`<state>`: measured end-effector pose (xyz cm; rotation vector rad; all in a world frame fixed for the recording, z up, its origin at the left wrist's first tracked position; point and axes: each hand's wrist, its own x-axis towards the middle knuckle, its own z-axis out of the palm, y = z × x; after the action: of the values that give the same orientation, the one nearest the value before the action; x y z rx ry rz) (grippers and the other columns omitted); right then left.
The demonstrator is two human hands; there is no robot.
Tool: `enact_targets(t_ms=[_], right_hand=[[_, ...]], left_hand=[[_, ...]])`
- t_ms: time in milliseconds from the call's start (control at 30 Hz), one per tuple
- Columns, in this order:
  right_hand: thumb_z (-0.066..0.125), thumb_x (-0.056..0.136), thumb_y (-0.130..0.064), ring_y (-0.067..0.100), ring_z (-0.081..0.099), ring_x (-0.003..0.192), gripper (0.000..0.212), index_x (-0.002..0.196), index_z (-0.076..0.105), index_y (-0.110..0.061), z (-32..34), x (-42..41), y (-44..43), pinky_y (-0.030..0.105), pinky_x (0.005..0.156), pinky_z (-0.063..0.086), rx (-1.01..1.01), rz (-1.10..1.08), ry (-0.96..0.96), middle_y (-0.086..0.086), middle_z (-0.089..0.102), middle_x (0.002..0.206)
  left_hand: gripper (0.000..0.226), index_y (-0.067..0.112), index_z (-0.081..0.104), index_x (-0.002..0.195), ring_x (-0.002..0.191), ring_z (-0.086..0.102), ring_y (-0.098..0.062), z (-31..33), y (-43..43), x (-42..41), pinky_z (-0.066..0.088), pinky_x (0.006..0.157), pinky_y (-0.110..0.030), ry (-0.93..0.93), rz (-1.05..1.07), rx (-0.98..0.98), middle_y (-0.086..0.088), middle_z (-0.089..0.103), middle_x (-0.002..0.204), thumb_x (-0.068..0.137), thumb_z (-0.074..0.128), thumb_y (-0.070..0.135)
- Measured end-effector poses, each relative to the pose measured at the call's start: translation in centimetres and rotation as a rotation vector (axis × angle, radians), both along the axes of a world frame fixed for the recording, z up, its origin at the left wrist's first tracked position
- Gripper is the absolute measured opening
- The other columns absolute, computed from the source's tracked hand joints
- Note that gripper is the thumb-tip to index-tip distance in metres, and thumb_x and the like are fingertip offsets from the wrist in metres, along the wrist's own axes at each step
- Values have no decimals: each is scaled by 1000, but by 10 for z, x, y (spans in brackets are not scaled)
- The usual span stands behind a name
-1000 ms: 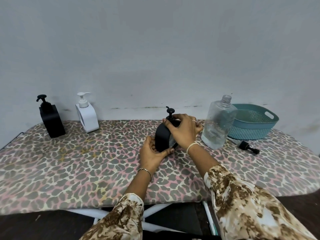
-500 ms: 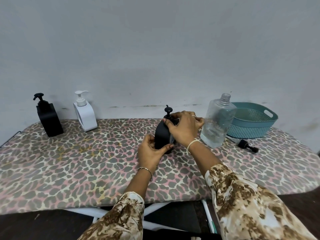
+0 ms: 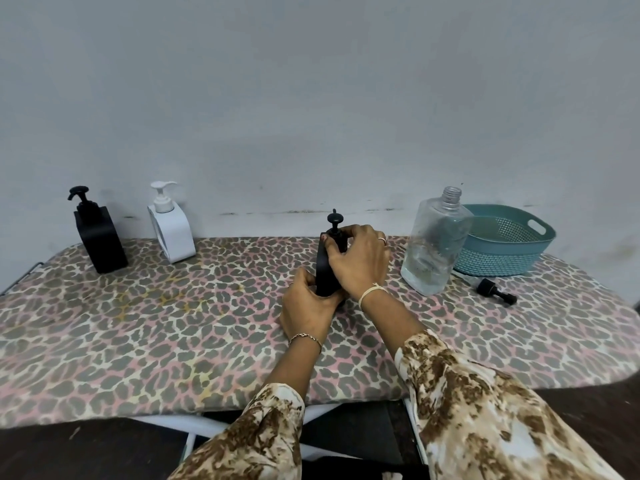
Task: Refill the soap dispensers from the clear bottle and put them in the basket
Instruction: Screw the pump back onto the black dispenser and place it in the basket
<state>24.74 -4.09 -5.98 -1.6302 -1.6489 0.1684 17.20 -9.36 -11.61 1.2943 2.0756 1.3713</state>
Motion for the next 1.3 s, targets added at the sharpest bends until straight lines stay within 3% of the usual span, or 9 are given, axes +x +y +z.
enact_targets(t_ms=[100,233,333,500,600,700,900,1033,1300], right_hand=[[65,79,-55,23,52,114,48,115,59,-24,-1,-2,-4,35,91,45,-80,78,154,1,53,125],[72,64,-61,25,51,119,78,130,43,-32,-10,-8,-11,39,95,46,-248,197,199,2,47,135],[72,66,-46,25,58,105,71,127,40,-32,-14,-9,-15,39,88,50,-220,191,219,-1,59,116],[69,73,-33,26,62,94,54,122,46,-30,-10,3,-24,34,79,51,-192,181,231,0,66,103],[70,72,-33,24,63,95,50,118,51,-29,-10,19,-32,34,80,51,-178,188,264,-2,67,105],[72,73,-35,22,63,98,46,115,54,-29,-8,44,-43,30,78,48,-156,169,269,-4,68,107],[74,70,-43,22,63,104,52,117,57,-31,-4,98,-67,35,87,51,-104,127,248,-4,68,112],[74,71,-45,23,63,105,51,117,59,-29,7,139,-79,35,86,51,-90,90,204,-2,69,113],[73,71,-47,21,64,103,48,115,61,-32,39,213,-78,32,82,51,-64,-27,150,-5,69,113]], left_hand=[[46,22,50,82,68,61,-14,-1,-1,-1,51,59,-33,-14,-25,-1,10,63,76,58,83,43],[41,24,51,86,72,62,-14,0,-1,-5,53,68,-32,-75,-92,4,12,60,77,63,85,27],[40,24,52,81,74,64,-16,-2,-2,-11,56,71,-31,-219,-155,21,5,66,79,62,85,10],[30,10,56,77,60,54,-12,3,-8,-17,54,68,-29,-437,-294,28,5,58,56,66,76,-10],[33,4,59,87,70,61,-14,9,-15,-14,53,64,-15,-463,-372,41,-5,64,73,65,82,-6],[44,5,62,95,86,68,-19,11,-24,-5,57,74,-21,-418,-468,48,-6,70,91,60,89,5],[46,11,63,95,90,68,-19,16,-38,33,57,81,-25,-353,-590,42,-5,70,93,58,90,12],[48,4,64,101,90,68,-18,24,-43,68,57,82,-26,-347,-629,24,-8,70,97,61,89,12],[39,7,63,107,99,67,-20,41,-29,136,56,87,-28,-259,-760,32,-6,69,108,73,82,13]])
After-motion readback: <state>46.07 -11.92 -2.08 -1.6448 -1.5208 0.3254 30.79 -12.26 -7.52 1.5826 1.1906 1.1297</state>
